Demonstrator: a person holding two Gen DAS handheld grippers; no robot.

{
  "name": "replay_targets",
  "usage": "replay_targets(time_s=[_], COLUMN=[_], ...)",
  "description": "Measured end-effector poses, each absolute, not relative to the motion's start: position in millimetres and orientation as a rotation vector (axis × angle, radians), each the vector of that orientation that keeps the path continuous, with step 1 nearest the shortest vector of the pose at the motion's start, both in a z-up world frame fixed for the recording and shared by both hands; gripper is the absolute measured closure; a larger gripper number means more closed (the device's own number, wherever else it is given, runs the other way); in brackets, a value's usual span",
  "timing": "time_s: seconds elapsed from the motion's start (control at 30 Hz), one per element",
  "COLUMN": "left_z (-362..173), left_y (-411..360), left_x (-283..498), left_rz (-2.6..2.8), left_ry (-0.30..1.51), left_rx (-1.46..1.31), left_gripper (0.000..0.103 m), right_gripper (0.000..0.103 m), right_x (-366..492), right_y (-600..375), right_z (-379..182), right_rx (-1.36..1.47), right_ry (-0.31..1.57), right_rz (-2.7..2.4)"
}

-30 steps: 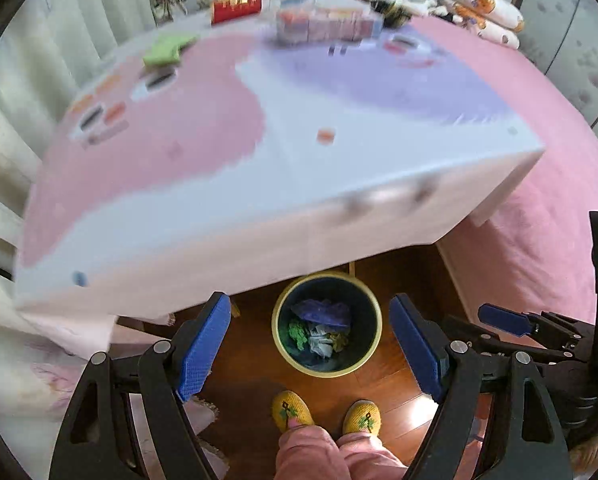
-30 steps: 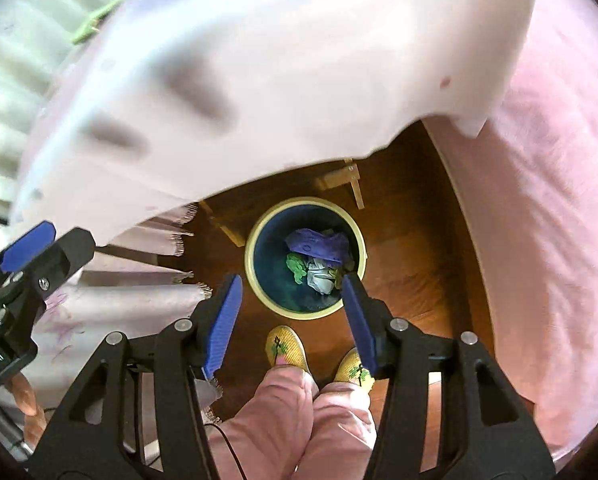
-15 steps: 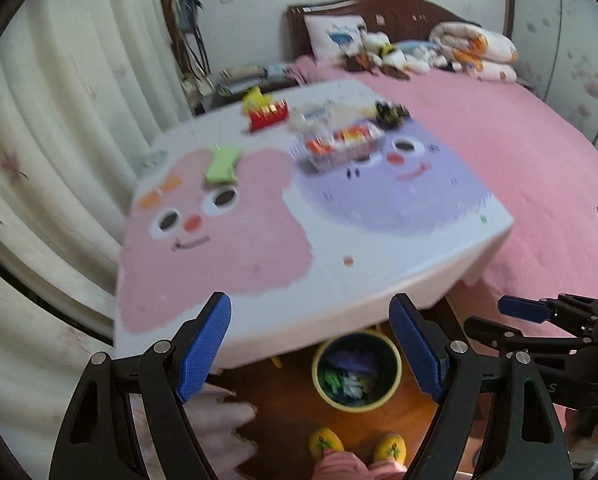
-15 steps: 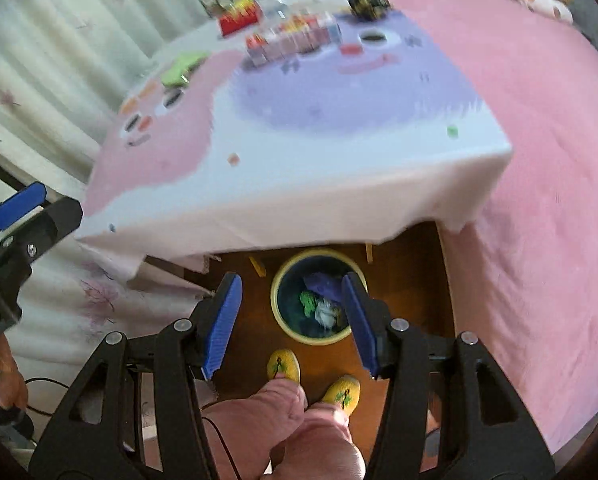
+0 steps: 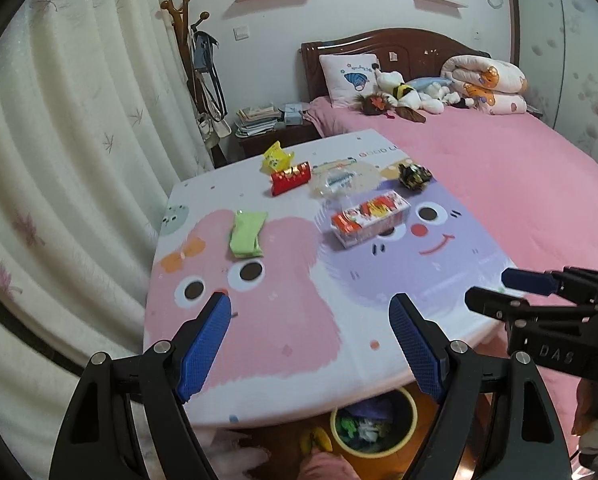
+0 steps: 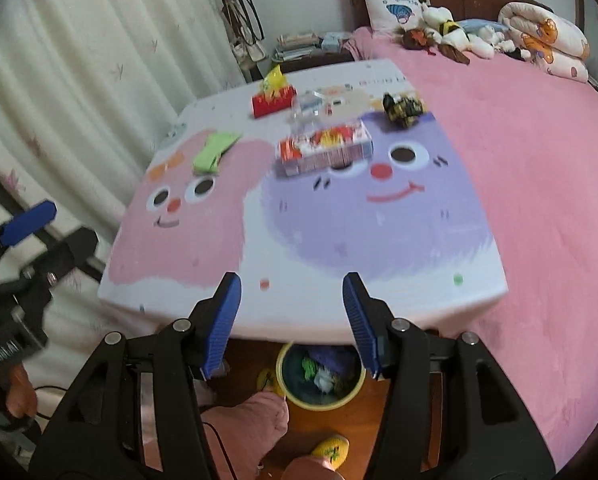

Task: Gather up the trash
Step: 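Move both grippers back up over the table toward the snack packet and juice box, then grasp the green snack packet with the left gripper while the right grasps the B.Duck juice box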

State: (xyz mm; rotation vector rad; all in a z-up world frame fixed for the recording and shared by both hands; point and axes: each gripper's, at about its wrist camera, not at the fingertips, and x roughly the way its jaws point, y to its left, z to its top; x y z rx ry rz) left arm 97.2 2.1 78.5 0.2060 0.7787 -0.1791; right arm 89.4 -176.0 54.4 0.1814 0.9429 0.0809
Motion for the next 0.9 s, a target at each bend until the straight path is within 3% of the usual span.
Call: replay_targets(time_s=[0.37, 0.67, 0.9], left_z=[22.9, -63.7, -112.8], left_y=[43.1, 83.9, 94.3], left_x=[277.6, 429.0, 491.2], left_rz=[-0.211, -0.215, -0.243], left_ry=[0.946, 1.146, 1.236], left_rx=[0.186, 0.135, 0.101], left_gripper=[0.021, 0.021, 0.021], right_gripper=[0.042, 0.032, 0.028], right_x=[233.1, 355.9, 395.2], right_y=[-176.7, -186.1, -194.9], right_z=[35.0, -36.5, -83.5], right_rx=[0.317, 0.477, 0.551], right_ry=[0.991, 1.11, 1.173], right_rz=[-0.056, -0.292, -0.474])
